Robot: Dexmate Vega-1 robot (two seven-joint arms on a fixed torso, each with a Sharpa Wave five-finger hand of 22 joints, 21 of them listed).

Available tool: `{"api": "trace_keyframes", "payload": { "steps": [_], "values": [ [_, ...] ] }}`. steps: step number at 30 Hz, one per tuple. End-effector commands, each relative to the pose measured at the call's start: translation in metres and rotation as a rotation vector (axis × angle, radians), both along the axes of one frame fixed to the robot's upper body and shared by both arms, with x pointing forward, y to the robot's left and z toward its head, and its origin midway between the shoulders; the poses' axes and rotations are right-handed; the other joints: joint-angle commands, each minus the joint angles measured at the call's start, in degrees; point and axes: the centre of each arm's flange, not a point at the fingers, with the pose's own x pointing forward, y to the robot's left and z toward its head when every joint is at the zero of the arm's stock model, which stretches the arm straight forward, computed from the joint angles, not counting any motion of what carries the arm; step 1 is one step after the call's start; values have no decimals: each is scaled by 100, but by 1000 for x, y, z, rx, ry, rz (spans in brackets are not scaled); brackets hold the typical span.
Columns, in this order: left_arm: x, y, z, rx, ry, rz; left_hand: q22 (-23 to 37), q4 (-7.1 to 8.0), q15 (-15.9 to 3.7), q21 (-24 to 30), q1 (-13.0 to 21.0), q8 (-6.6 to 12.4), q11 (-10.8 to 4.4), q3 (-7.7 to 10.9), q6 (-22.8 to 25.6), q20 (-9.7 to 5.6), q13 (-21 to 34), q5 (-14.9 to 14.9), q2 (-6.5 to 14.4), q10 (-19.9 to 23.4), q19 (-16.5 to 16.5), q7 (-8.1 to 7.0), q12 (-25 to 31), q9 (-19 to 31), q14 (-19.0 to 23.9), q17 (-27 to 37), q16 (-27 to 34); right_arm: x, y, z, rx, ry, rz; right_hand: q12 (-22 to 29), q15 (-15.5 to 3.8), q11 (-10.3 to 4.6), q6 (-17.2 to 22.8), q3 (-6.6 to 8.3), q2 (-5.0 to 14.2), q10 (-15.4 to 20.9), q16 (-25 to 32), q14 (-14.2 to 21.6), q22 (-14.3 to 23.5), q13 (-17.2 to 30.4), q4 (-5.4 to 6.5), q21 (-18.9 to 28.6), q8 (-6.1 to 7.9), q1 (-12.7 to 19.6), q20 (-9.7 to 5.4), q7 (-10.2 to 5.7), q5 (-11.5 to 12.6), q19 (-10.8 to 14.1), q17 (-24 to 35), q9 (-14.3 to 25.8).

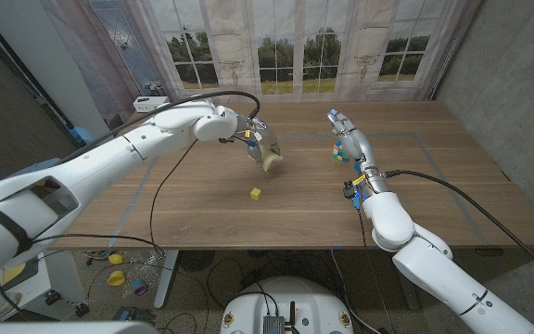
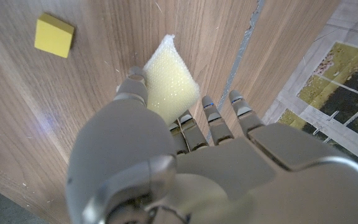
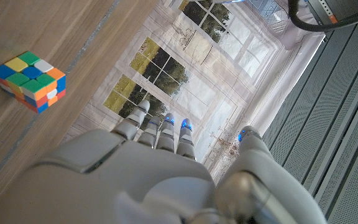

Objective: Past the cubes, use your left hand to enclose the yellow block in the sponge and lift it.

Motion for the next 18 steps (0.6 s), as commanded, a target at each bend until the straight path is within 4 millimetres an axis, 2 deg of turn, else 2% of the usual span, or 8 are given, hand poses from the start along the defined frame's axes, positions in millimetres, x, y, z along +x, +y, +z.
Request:
{"api": "trace_keyframes", "payload": {
  "steps": [1, 18],
  "values": [
    [-31, -2, -13, -43, 12, 65, 11, -4, -636, -9, -41, -6, 0, -14, -29, 31, 12, -27, 4, 7, 15, 14, -38, 19, 24, 7, -4, 4, -17, 3, -26, -8, 43, -3, 22, 0, 69, 19, -5, 68, -6, 35, 19, 24, -25, 22, 21, -43, -10, -7, 22, 37, 15, 25],
    [-63, -2, -37, -82, 29, 135, 12, -20, -619, -29, -35, -38, -8, -16, -6, 42, 16, -19, 0, 16, 6, 22, -77, 20, 33, 6, -12, 5, -29, 10, -63, -28, 86, -11, 17, -3, 68, 21, -1, 67, -10, 41, 19, 24, -28, 21, 16, -46, -12, -3, 22, 40, 16, 25]
  ]
}}
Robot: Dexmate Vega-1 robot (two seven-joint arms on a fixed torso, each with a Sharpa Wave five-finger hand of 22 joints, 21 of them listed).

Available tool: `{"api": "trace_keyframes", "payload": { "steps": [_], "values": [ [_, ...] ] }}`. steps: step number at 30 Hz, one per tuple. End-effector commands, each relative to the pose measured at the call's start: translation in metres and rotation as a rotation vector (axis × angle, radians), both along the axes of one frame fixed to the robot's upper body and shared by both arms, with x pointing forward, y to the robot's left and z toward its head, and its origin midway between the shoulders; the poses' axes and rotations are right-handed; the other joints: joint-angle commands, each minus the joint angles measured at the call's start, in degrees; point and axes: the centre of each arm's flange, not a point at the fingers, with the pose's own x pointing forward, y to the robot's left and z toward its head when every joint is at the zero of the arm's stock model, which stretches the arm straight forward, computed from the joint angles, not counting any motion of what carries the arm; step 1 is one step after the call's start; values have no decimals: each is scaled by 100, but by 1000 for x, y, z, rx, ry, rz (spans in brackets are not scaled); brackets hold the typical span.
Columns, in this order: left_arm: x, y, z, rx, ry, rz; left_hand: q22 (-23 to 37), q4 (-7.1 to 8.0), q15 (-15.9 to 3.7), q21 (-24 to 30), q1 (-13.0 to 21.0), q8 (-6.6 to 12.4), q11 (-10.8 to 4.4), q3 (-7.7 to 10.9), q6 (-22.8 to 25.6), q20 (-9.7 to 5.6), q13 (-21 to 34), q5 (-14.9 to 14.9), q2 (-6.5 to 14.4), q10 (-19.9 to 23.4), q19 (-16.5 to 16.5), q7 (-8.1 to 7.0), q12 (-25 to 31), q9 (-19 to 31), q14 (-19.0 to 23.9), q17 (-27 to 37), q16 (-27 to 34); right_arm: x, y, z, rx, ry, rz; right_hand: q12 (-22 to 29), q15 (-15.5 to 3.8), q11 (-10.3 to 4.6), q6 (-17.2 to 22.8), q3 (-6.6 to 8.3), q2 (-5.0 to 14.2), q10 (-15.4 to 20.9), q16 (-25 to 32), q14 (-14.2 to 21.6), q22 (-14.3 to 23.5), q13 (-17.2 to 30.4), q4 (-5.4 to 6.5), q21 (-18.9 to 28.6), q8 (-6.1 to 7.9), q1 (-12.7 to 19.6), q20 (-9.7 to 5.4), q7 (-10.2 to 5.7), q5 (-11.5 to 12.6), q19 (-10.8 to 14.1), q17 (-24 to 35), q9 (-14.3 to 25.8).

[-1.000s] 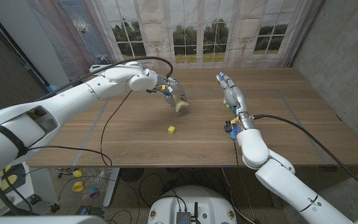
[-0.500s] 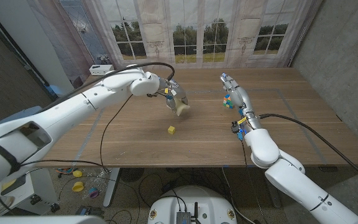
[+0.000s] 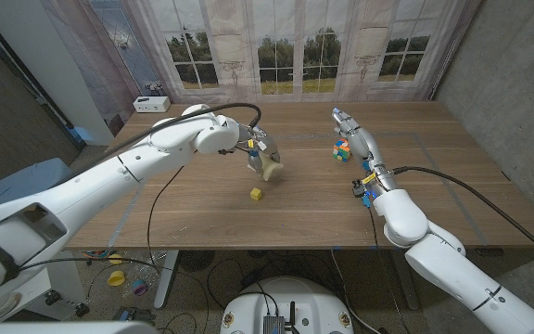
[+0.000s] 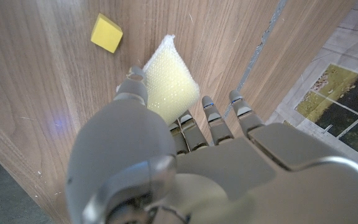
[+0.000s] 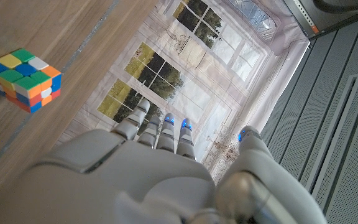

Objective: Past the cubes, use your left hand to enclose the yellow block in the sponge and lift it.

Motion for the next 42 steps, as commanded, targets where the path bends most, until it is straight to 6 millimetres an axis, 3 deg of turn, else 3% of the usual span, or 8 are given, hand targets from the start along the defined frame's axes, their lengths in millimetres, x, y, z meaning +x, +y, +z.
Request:
{"api": "trace_keyframes", "payload": {
  "steps": [1, 9, 22, 42],
  "values": [
    [-28, 2, -17, -29, 12, 55, 12, -21, -616, -9, -35, -41, -9, -17, 8, 46, 17, -19, -1, 16, 2, 7, -33, 20, 34, 7, -12, 1, -9, 4, -21, -16, 30, -12, 17, -1, 69, 21, -1, 66, -9, 43, 18, 24, -28, 20, 16, -47, -10, -4, 22, 38, 16, 25],
    [-38, 5, -28, -39, 17, 86, 11, -30, -622, -18, -29, -53, -7, -18, 25, 43, 19, -16, -7, 31, -2, 7, -46, 20, 39, 7, -15, 0, -10, 4, -33, -25, 46, -12, 23, -9, 74, 22, 1, 74, -11, 47, 18, 24, -30, 20, 16, -48, -12, -13, 22, 43, 16, 25],
    [-38, 9, -43, -34, 37, 123, 11, -44, -622, -31, -22, -76, -8, -24, 36, 49, 21, -9, -22, 45, -2, 7, -69, 20, 41, 7, -20, -1, -10, 3, -31, -18, 49, -13, 17, -3, 76, 21, 0, 85, -13, 51, 18, 24, -32, 17, 14, -52, -6, -9, 22, 41, 17, 25],
    [-20, 14, -55, -19, 39, 148, 12, -33, -600, -70, -53, -184, 2, -55, -100, 93, 29, 0, -37, -35, -24, 79, -162, 22, -13, 13, -43, -2, -10, 1, -29, -6, 33, -20, 24, 2, 81, 22, -6, 87, -21, 48, 18, 24, -43, 15, 13, -49, -4, -12, 21, 43, 15, 25]
  ]
}}
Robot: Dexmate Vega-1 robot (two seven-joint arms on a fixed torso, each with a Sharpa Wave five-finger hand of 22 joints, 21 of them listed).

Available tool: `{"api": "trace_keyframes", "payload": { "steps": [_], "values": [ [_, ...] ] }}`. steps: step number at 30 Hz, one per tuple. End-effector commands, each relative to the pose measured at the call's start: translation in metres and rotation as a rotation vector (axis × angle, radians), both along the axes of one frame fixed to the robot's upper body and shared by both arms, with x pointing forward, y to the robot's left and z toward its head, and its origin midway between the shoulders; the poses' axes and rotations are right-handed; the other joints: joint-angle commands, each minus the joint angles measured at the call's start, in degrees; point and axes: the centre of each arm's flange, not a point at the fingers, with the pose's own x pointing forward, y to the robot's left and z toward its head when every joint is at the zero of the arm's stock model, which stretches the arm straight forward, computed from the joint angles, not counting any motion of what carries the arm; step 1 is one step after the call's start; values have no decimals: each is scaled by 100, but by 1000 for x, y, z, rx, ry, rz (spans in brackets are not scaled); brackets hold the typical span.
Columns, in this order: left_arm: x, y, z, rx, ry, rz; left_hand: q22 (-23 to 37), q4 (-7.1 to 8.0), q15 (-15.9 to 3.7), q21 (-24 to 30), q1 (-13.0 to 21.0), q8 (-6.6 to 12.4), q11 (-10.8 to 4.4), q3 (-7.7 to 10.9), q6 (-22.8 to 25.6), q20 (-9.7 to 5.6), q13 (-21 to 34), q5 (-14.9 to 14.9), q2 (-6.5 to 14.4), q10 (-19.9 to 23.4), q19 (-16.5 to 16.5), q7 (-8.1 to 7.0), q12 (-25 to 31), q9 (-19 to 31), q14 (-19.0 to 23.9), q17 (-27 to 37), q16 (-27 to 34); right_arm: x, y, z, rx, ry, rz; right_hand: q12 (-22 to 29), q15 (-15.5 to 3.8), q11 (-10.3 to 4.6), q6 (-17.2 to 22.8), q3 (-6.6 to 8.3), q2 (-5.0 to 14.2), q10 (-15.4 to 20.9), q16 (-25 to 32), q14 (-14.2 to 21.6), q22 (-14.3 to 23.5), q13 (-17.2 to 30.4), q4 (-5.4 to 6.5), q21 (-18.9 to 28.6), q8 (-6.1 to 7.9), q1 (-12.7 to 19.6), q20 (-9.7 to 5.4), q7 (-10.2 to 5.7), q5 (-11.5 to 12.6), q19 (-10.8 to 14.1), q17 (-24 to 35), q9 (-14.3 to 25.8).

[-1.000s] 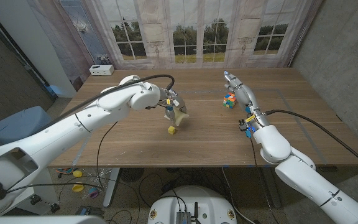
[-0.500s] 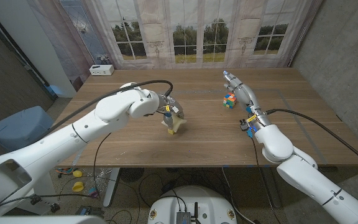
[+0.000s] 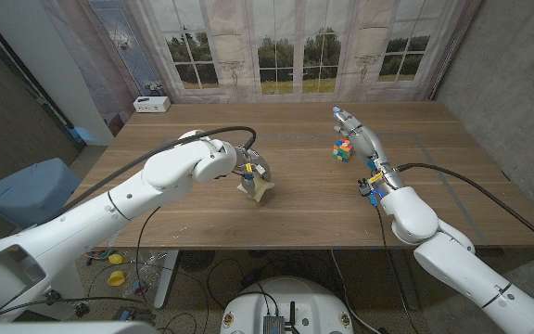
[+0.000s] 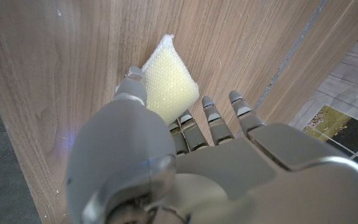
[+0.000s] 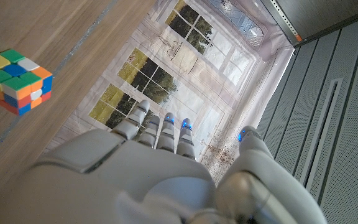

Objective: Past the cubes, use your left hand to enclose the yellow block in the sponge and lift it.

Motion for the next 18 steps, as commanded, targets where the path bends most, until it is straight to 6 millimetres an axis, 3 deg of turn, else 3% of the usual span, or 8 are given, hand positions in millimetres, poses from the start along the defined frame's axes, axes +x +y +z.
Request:
{"api": "trace_keyframes", "payload": {
  "steps": [1, 18],
  "values": [
    [11, 1, -8, 8, 8, 4, 13, -8, -599, -8, -34, -25, -5, -33, -50, 65, 32, 0, -17, -33, 5, 16, -41, 7, -13, 13, -4, 0, -1, -1, 1, 9, -14, -18, 6, -5, 49, 22, -7, 41, -20, 30, 18, 24, -45, 15, 13, -49, -6, 17, 21, 42, 15, 25],
    [17, -3, -19, 32, 9, 4, 13, 5, -588, -35, -89, -86, -17, -81, -171, 64, 38, 3, -60, -148, 0, 22, -115, 4, -38, 16, -12, -1, -3, -2, 8, 19, -22, -20, 15, -6, 59, 20, -12, 49, -23, 31, 18, 24, -49, 14, 14, -52, -3, 30, 20, 44, 16, 26]
  ]
}}
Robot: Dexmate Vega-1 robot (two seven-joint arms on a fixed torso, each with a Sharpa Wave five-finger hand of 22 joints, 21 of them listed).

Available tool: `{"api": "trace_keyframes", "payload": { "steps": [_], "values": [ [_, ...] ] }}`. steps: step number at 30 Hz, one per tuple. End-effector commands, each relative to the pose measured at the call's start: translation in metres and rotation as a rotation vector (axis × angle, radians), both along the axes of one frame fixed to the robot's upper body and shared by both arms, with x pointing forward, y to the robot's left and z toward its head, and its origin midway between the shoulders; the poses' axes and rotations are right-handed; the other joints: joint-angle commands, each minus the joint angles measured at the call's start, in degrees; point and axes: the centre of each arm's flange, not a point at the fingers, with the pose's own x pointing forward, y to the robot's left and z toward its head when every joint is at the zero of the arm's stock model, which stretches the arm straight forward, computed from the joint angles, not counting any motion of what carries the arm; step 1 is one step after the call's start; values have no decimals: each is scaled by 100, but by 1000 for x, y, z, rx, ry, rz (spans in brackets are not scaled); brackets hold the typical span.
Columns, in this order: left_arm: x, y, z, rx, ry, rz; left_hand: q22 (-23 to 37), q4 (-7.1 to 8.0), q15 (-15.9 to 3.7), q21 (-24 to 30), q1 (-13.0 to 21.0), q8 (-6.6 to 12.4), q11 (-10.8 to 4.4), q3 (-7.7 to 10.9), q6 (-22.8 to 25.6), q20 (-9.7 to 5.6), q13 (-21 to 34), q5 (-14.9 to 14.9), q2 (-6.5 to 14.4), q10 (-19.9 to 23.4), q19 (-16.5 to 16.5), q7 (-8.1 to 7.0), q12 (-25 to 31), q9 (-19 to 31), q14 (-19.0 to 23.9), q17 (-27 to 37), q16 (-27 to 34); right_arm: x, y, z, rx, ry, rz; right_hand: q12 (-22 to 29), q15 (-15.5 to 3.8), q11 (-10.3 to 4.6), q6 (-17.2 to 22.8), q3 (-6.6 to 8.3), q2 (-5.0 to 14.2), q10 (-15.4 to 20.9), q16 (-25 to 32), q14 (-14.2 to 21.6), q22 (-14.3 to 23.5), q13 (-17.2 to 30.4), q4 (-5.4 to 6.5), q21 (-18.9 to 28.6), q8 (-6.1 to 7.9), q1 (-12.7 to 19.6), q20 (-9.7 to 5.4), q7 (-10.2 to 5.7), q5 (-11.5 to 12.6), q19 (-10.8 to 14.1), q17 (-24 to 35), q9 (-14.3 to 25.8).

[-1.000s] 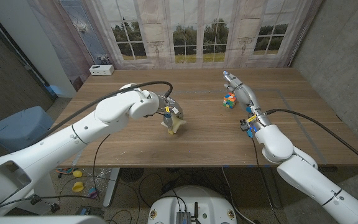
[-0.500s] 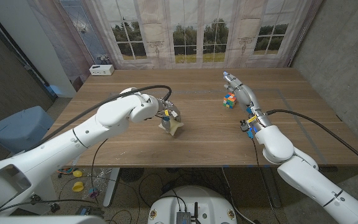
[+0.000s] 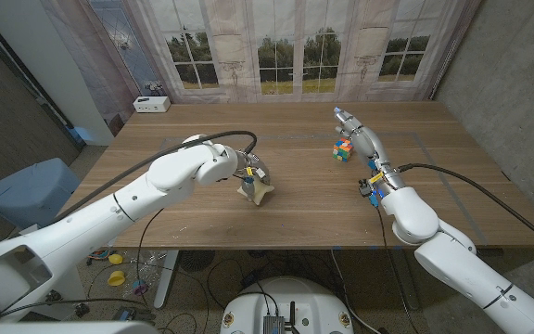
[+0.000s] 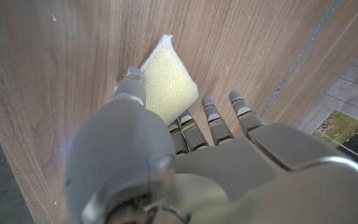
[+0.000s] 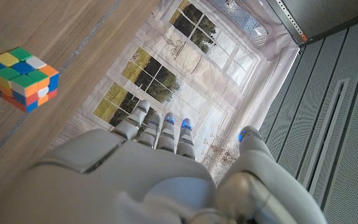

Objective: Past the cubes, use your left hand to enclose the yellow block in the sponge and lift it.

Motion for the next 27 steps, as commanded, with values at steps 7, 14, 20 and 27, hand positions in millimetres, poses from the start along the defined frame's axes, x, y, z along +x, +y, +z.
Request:
{"api": "trace_keyframes", "payload": {
  "steps": [7, 14, 20, 27],
  "values": [
    [4, -2, -11, 40, -20, 8, 13, -10, -594, -40, -52, -14, 6, -33, -63, 15, 10, 8, -27, -70, 34, 10, -35, 11, -35, 17, -12, 0, -1, -1, 3, 11, -3, 0, 9, 14, 64, -5, 12, 106, -22, 36, 18, 25, -27, 13, 15, -32, -3, 29, 20, 44, 16, 26],
    [9, -3, -19, 62, -24, 7, 12, -13, -597, -50, -68, -31, 14, -55, -116, 6, 10, 15, -56, -145, 32, -3, -70, 10, -48, 17, -18, -1, 0, -1, -7, 14, -10, 11, 10, 31, 74, -5, 12, 142, -22, 39, 18, 26, -27, 12, 18, -35, 4, 30, 20, 44, 17, 26],
    [15, -3, -25, 65, -19, 0, 11, -18, -604, -57, -70, -35, 5, -66, -137, 2, 11, 22, -76, -154, 33, -17, -74, 8, -81, 17, -29, -1, 1, 1, -7, 19, -12, 24, 8, 54, 87, -3, 15, 188, -22, 43, 18, 27, -29, 13, 22, -34, 5, 38, 21, 46, 16, 26],
    [16, 2, -29, 68, -70, -23, 8, -45, -710, -55, -48, 120, 16, -127, 330, -38, 17, 61, -174, 362, 147, -104, 89, 7, 53, 16, 22, -1, 3, 3, -9, 20, -15, 30, 2, 70, 94, -4, 18, 217, -20, 49, 18, 28, -27, 12, 22, -40, 4, 46, 21, 45, 18, 26]
  ]
}}
